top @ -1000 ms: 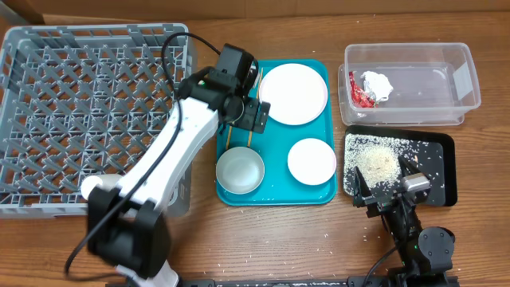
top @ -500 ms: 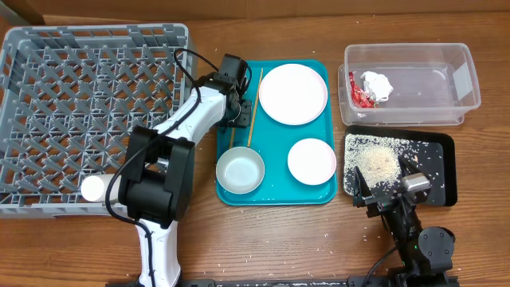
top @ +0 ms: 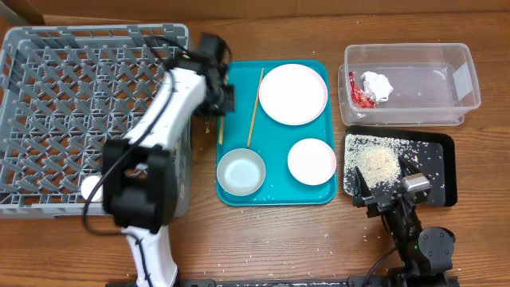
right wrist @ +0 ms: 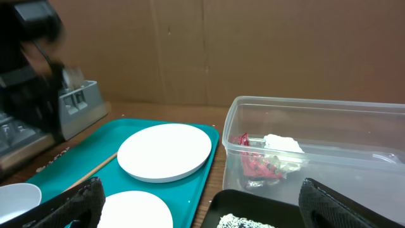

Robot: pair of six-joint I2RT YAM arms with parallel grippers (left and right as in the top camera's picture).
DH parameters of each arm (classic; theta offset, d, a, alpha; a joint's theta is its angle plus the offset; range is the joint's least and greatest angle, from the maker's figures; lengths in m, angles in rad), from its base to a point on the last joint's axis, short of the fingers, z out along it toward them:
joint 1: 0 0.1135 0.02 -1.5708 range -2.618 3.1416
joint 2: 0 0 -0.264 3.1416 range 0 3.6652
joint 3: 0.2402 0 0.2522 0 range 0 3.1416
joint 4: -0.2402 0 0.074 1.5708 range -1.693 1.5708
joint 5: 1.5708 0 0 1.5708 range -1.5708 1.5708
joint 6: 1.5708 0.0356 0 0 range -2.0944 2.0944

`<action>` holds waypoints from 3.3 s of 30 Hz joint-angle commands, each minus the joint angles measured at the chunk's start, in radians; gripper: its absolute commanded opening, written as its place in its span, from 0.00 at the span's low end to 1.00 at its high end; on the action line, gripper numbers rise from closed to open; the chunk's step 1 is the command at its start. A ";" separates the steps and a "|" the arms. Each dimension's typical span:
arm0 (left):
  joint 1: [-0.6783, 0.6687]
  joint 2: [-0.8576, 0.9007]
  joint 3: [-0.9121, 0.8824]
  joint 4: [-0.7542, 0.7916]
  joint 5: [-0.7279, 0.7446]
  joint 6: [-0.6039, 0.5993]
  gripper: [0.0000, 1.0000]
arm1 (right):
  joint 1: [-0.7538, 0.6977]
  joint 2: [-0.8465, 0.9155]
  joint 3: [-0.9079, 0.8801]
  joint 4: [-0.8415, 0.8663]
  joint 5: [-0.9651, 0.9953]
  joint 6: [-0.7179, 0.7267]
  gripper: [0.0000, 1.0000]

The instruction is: Sort waste into correct bins and load items into the dishwasher

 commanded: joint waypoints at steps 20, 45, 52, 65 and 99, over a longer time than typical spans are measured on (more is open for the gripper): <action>0.179 -0.127 -0.017 -0.133 -0.222 0.164 0.04 | -0.006 -0.010 -0.010 0.005 0.003 -0.004 1.00; -0.158 0.045 0.047 0.020 -0.077 0.143 0.40 | -0.006 -0.010 -0.010 0.005 0.003 -0.004 0.99; -0.171 0.221 0.047 0.053 -0.008 0.136 0.31 | -0.006 -0.010 -0.010 0.005 0.003 -0.004 1.00; -0.048 0.013 0.122 -0.106 -0.018 0.072 0.04 | -0.006 -0.010 -0.010 0.005 0.003 -0.004 0.99; 0.209 -0.426 0.214 -0.407 -0.025 0.206 0.71 | -0.006 -0.010 -0.010 0.005 0.003 -0.004 1.00</action>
